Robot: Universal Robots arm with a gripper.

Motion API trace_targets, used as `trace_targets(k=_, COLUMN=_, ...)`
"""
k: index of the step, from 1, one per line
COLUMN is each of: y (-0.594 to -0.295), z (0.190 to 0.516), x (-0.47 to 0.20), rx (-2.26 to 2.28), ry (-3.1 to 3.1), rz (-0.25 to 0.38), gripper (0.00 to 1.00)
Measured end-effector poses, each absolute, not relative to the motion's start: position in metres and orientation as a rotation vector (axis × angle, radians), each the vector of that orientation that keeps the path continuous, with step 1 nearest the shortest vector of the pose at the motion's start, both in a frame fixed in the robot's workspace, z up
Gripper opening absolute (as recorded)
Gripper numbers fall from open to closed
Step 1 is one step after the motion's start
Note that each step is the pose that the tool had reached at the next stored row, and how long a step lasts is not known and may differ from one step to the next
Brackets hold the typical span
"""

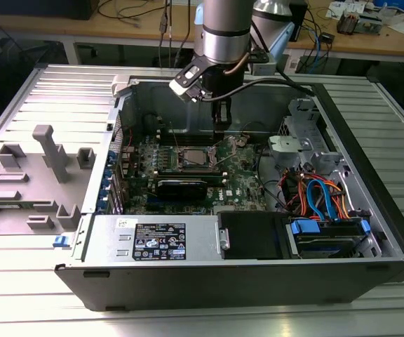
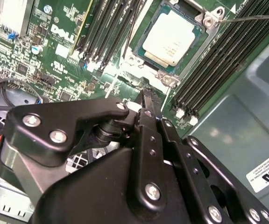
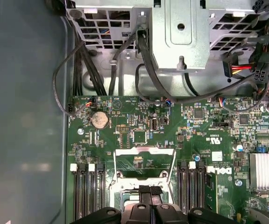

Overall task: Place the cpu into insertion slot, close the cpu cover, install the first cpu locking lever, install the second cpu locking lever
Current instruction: 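Close the cpu cover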

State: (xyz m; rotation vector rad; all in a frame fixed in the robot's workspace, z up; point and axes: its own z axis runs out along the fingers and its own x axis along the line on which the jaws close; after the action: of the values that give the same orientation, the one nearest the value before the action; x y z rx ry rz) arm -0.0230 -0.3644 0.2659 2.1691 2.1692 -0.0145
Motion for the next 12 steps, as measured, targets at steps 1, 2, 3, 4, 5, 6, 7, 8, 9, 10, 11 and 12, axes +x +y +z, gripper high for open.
trace_targets(k=1, y=-0.364, z=0.266, x=-0.023, rx=2.169, ry=2.169, rz=-0.014, gripper=0.11)
trace_targets(k=2, y=-0.364, z=0.266, x=-0.023, rx=2.169, ry=2.169, rz=-0.014, gripper=0.11)
trace_targets(k=3, y=-0.364, z=0.266, x=-0.023, rx=2.169, ry=2.169, rz=-0.014, gripper=0.11)
trace_targets(k=4, y=-0.364, z=0.266, x=-0.023, rx=2.169, ry=2.169, rz=-0.015, gripper=0.11)
trace_targets(k=5, y=-0.364, z=0.266, x=-0.023, rx=2.169, ry=2.169, rz=-0.014, gripper=0.11)
trace_targets(k=6, y=-0.364, z=0.266, x=-0.022, rx=2.169, ry=2.170, rz=-0.015, gripper=0.11)
trace_targets(k=7, y=-0.364, z=0.266, x=-0.020, rx=2.169, ry=2.169, rz=-0.015, gripper=0.11)
trace_targets(k=8, y=-0.364, z=0.266, x=-0.018, rx=2.169, ry=2.169, rz=-0.015, gripper=0.11)
trace_targets(k=9, y=-0.364, z=0.266, x=-0.016, rx=2.169, ry=2.169, rz=-0.015, gripper=0.11)
trace_targets(k=10, y=-0.364, z=0.266, x=-0.014, rx=2.169, ry=2.169, rz=-0.015, gripper=0.11)
trace_targets(k=11, y=-0.364, z=0.266, x=-0.012, rx=2.168, ry=2.169, rz=-0.015, gripper=0.11)
trace_targets(k=12, y=-0.364, z=0.266, x=-0.009, rx=2.168, ry=2.169, rz=-0.015, gripper=0.11)
